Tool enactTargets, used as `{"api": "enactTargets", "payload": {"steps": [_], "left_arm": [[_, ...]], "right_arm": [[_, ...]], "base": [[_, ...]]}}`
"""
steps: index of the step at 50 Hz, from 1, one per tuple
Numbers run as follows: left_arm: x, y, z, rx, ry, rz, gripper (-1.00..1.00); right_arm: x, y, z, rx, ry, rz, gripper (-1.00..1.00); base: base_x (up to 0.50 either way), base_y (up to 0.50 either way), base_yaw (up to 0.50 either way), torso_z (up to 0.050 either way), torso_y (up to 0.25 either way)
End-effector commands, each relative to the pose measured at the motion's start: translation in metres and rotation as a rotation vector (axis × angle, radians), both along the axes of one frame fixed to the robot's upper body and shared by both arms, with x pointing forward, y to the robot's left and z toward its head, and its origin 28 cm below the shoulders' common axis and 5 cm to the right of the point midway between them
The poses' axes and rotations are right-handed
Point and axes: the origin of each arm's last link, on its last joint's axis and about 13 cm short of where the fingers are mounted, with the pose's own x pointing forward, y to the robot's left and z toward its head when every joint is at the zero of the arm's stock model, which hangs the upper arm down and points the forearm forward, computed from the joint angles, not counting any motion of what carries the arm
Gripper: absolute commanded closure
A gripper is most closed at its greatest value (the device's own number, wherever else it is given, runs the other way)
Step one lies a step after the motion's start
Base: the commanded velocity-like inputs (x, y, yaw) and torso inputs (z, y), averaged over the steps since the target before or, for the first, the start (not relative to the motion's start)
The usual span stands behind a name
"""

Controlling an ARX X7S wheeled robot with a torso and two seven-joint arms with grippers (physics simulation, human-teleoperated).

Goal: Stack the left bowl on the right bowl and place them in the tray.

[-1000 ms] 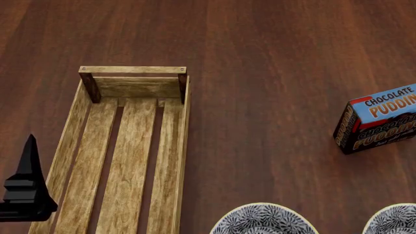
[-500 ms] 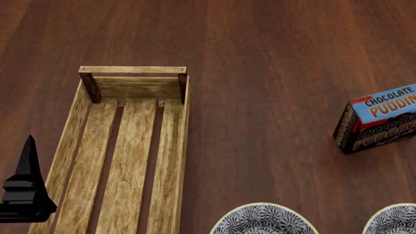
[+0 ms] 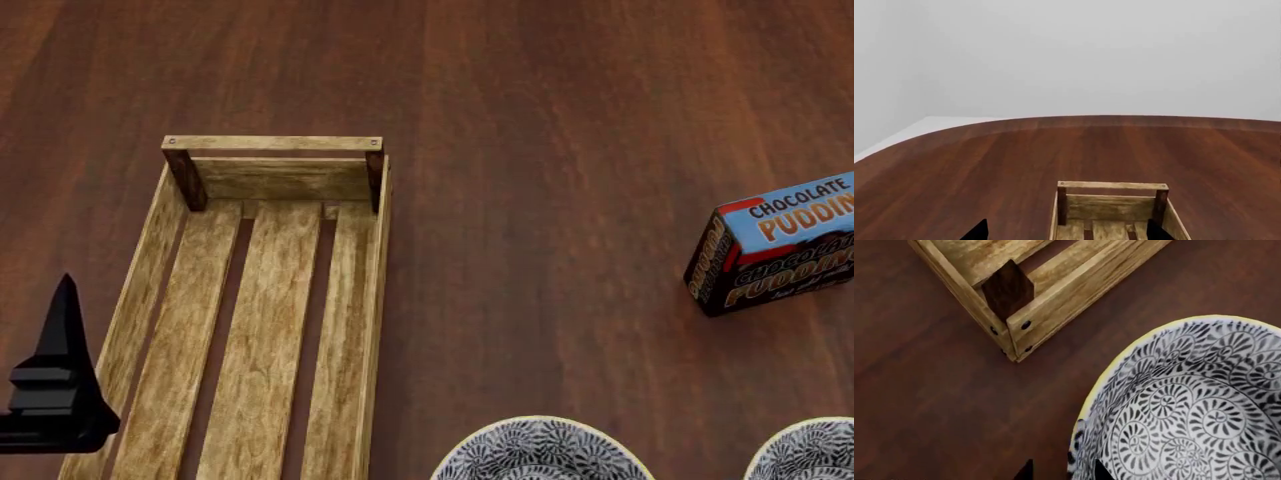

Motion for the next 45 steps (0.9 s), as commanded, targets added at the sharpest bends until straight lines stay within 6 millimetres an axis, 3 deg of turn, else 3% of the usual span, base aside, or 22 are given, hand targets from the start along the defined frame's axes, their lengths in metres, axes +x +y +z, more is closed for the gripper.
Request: {"api": "enactTargets", "payload": {"steps": [1, 18, 45], "left_arm": [[0.001, -0.001, 0.001, 0.000, -0.002, -0.002, -1.00], [-0.001, 0.000, -0.002, -0.002, 0.000, 0.001, -1.00], [-0.002, 0.001, -0.002, -0.009, -0.002, 0.003, -1.00]], "right_arm": [[0.002, 0.000, -0.001, -0.001, 0.013, 0.006, 1.00], [-0.006, 0.003, 0.008, -0.023, -0.011, 0.022, 1.00], [-0.021, 0.006, 0.053, -0.046, -0.093, 0.003, 1.00]], "base": [[0.00, 0.00, 0.00, 0.000, 0.000], [0.00, 0.00, 0.00, 0.000, 0.000], [0.00, 0.00, 0.00, 0.000, 0.000]]}}
